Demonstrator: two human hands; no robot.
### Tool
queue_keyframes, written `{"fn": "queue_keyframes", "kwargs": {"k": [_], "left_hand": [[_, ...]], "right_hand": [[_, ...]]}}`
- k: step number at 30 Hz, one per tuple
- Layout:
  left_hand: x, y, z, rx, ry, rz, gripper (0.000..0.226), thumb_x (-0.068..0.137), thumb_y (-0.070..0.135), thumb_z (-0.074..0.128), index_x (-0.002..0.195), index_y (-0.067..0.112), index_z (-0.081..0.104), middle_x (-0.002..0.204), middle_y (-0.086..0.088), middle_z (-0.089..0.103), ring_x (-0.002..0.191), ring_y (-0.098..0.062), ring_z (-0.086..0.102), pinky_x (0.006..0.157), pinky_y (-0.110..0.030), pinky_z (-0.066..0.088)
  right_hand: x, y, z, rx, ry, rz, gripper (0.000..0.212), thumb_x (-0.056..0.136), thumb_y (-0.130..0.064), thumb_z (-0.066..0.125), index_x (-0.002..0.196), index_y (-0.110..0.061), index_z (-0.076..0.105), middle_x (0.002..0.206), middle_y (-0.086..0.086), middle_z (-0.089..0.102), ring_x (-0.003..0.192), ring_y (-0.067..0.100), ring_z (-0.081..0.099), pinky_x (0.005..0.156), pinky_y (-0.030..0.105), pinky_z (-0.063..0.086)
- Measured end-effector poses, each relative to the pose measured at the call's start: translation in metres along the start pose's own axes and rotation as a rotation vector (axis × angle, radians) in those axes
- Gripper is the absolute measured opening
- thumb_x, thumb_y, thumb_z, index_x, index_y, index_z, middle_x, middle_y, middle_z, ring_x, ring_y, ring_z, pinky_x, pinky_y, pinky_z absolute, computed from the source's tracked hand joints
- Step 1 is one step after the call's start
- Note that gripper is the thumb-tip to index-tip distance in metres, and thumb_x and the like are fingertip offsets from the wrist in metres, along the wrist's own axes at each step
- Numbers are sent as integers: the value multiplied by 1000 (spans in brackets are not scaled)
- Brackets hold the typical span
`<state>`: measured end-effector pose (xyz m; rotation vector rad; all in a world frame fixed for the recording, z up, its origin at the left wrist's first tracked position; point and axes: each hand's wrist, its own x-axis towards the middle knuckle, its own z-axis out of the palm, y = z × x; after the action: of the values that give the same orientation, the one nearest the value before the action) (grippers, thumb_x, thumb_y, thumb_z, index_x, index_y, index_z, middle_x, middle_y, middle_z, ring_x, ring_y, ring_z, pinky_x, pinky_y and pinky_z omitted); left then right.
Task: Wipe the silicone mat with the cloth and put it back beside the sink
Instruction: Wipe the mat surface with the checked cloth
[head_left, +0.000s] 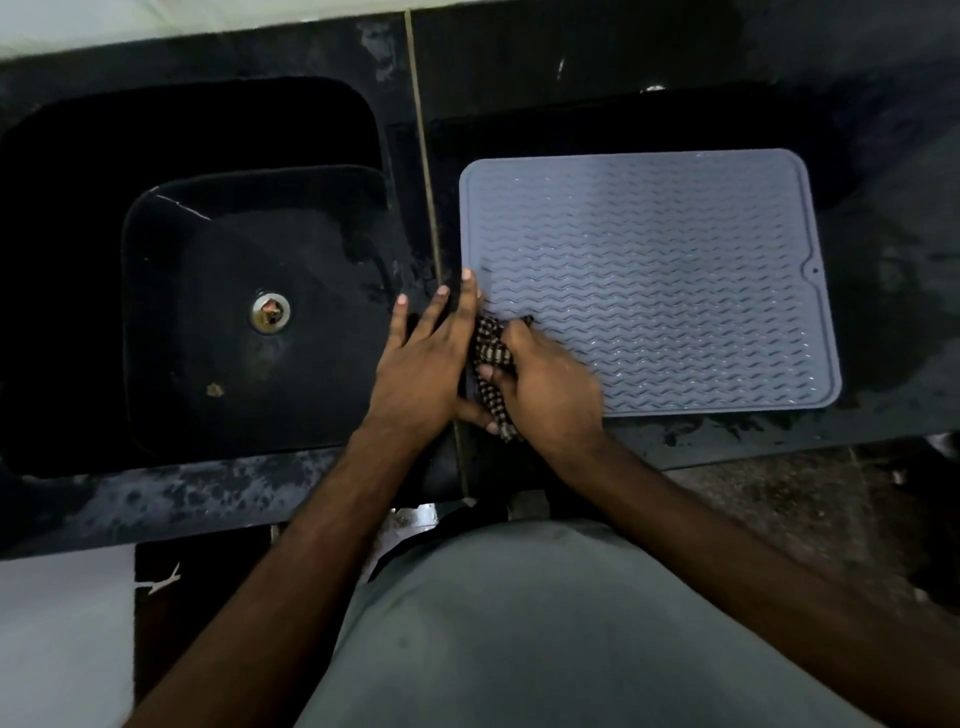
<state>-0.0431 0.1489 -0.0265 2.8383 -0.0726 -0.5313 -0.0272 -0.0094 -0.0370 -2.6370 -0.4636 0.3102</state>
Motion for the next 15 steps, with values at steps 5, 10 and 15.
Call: {"fn": "queue_keyframes", "kwargs": {"k": [5,10,15], "left_hand": [[-2,22,-1,-11,78,-129,163,45,81,75,155,16,-25,162,7,32,156,-20,-1,115,-46,-26],[5,35,-6,55,48,-169,166,41,80,80,154,24,-28,160,5,33,156,-24,5,115,-50,-21],[6,40,-7,89,15,-215,162,44,83,75,154,25,-28,160,5,29,155,-27,7,120,-56,-13]], "right_hand": [[3,15,-12,-22,39,17,33,87,-39,65,110,-23,46,104,0,62,95,25,61,66,39,51],[-4,18,-10,-215,95,-82,20,92,-22,51,111,-23,47,105,1,59,97,23,60,59,39,54],[-6,25,-17,-215,86,-81,27,89,-20,56,113,-24,43,105,3,58,94,23,61,56,37,53]]}}
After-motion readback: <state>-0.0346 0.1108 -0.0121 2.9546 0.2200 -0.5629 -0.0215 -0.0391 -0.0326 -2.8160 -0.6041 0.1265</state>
